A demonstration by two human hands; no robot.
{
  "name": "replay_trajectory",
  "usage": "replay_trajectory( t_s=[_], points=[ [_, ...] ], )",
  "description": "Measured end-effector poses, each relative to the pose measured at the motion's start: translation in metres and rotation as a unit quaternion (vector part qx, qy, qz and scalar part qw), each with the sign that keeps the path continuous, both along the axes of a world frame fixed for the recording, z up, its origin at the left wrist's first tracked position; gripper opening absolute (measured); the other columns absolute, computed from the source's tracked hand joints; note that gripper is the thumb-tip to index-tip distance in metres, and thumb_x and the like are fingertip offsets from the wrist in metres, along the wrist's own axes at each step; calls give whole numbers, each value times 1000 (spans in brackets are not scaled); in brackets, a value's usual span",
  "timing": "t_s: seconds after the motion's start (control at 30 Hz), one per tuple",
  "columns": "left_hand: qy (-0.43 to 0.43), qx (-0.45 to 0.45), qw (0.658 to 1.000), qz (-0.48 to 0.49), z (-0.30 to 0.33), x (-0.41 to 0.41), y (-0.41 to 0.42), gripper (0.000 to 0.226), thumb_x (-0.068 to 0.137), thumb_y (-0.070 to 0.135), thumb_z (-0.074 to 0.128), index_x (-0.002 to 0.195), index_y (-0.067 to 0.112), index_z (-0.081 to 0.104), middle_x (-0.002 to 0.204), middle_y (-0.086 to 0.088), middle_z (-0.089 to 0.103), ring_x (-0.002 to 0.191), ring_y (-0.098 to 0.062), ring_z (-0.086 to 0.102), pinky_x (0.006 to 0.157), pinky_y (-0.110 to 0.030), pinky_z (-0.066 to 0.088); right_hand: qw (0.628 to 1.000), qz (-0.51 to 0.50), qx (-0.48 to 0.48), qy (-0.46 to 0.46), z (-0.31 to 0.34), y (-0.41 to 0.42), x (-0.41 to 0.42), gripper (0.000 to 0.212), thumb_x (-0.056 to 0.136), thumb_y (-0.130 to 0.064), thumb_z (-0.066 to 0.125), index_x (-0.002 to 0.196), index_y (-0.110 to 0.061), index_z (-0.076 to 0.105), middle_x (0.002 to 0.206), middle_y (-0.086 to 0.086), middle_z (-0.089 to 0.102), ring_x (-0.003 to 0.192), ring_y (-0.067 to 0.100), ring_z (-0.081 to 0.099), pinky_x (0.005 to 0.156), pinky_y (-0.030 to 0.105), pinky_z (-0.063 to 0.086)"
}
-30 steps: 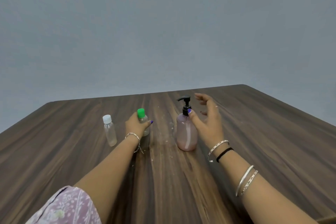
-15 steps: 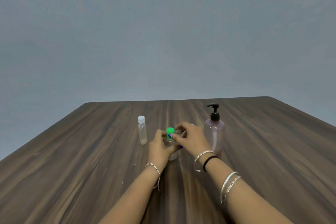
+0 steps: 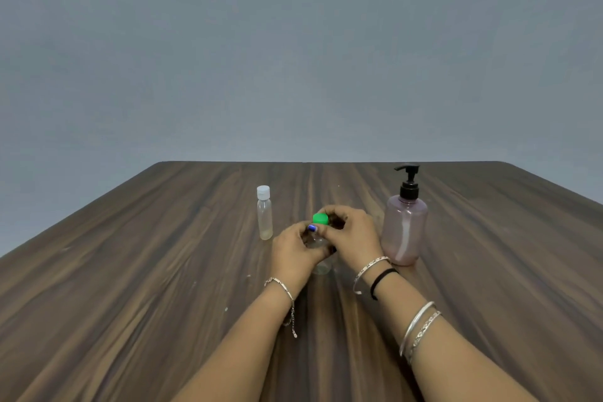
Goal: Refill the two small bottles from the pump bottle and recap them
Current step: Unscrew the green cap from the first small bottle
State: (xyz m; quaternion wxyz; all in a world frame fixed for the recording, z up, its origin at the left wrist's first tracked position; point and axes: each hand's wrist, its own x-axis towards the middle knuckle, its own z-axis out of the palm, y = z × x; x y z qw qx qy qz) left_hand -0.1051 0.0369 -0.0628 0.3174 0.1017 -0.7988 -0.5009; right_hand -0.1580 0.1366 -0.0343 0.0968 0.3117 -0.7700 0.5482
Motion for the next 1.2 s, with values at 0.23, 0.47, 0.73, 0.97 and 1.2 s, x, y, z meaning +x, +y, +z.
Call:
replay_trajectory(
  t_s=[0.23, 0.47, 0.73, 0.97, 1.2],
  points=[
    [5, 60, 995, -81, -6, -1, -4, 65, 58, 10, 84, 119, 13, 59, 102, -1, 69, 97, -14, 65, 93, -33, 51, 985, 115, -68, -112, 4, 20, -5, 43, 91, 11, 48, 128, -12, 51, 109, 1, 62, 96, 8, 60, 84, 17, 54],
    [-8, 71, 993, -98, -9, 1, -3, 85, 57, 13, 86, 132, 10, 48, 103, 1, 66, 101, -16, 63, 95, -32, 49, 999, 20, -43, 7, 5, 19, 7, 41, 76, -7, 74, 103, -29, 52, 88, -6, 56, 67, 4, 55, 64, 16, 51],
    [-10, 57, 994, -97, -7, 4, -2, 92, 51, 21, 84, 134, 10, 45, 104, 0, 67, 102, -17, 64, 96, -36, 49, 999, 36, -20, 24, 4, 17, 12, 34, 75, -11, 75, 89, -34, 54, 82, -13, 59, 76, 2, 58, 68, 12, 48],
    [30, 82, 988, -124, -1, 8, 0, 63, 65, 4, 80, 114, 31, 52, 108, 1, 65, 106, -14, 61, 97, -36, 48, 985, 147, -88, -24, 14, 25, 13, 40, 87, 10, 54, 102, -26, 56, 94, -10, 63, 85, -11, 61, 78, 8, 49],
    [54, 103, 982, -150, 1, 12, 2, 53, 68, -3, 76, 106, 24, 51, 102, 2, 66, 105, -21, 62, 94, -34, 49, 996, 79, -27, 28, 9, 22, 12, 28, 79, -14, 73, 98, -26, 57, 101, -9, 60, 97, 6, 57, 81, 15, 48]
  ],
)
